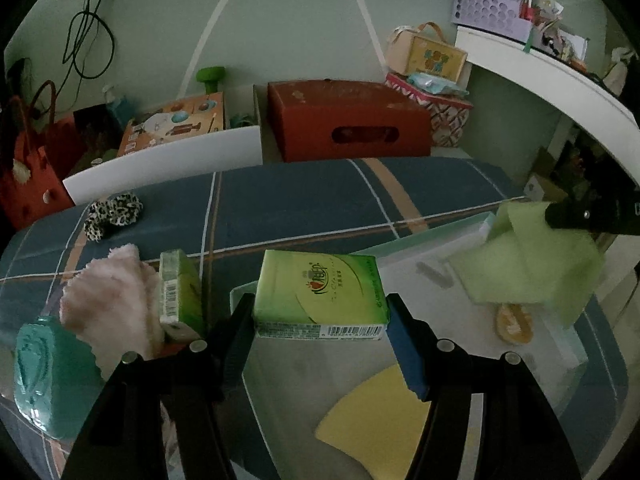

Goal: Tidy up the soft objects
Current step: 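Carry tissue pack and green cloth into the tray and release both, then withdraw both tools from the tray toward the remaining items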

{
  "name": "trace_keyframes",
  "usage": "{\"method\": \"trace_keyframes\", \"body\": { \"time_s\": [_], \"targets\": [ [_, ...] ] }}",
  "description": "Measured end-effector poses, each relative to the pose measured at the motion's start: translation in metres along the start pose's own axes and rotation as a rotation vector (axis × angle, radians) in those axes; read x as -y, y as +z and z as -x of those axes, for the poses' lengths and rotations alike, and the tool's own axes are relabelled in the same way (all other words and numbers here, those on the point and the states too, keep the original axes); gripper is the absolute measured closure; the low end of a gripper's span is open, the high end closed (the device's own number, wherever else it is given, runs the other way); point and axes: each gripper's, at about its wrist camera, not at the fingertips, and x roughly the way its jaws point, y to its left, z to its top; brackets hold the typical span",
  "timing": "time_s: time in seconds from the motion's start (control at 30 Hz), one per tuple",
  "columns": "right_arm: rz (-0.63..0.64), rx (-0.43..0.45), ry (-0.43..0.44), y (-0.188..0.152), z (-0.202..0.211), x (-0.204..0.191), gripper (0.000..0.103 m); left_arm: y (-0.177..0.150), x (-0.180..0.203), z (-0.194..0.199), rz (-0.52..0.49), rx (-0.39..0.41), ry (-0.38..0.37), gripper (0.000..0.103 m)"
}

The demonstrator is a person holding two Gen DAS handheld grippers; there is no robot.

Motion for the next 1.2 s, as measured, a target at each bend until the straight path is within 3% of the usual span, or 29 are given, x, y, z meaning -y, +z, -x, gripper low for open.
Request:
{"method": "trace_keyframes", "body": {
  "time_s": [0.5,0.6,0.7,0.83,0.97,1.03,1.2],
  "targets": [
    [0.03,-0.153,-0.01,-0.032,-0.066,-0.014,0.096,-0.001,-0.003,-0.016,0.019,-0.055,-0.008,0.036],
    [0.054,-0.162,-0.021,-0.034,-0.068,-0.019,0.095,0.001,-0.001,-0.013,0.004,-0.056,-0.016,0.027],
    [0.065,-0.164,-0.018,-0.035,-0.064,-0.023,0.095,0.004,-0.001,-0.006,-0.004,-0.051,-0.025,0.024],
    [0.081,-0.156,-0.028,-0.035,-0.053,-0.028,0.071,0.01,0.0,0.008,-0.016,-0.05,-0.017,0.019],
    [0.089,-0.154,-0.038,-0.035,-0.04,-0.033,0.068,0.014,0.0,0.026,-0.03,-0.059,0.022,0.019],
    [0.093,-0.157,-0.046,-0.036,-0.035,-0.036,0.05,0.015,0.0,0.032,-0.038,-0.065,0.034,0.018],
    [0.131,-0.167,-0.071,-0.043,-0.02,-0.049,0.034,0.01,-0.002,0.052,-0.031,-0.07,0.067,0.018]
  ]
}}
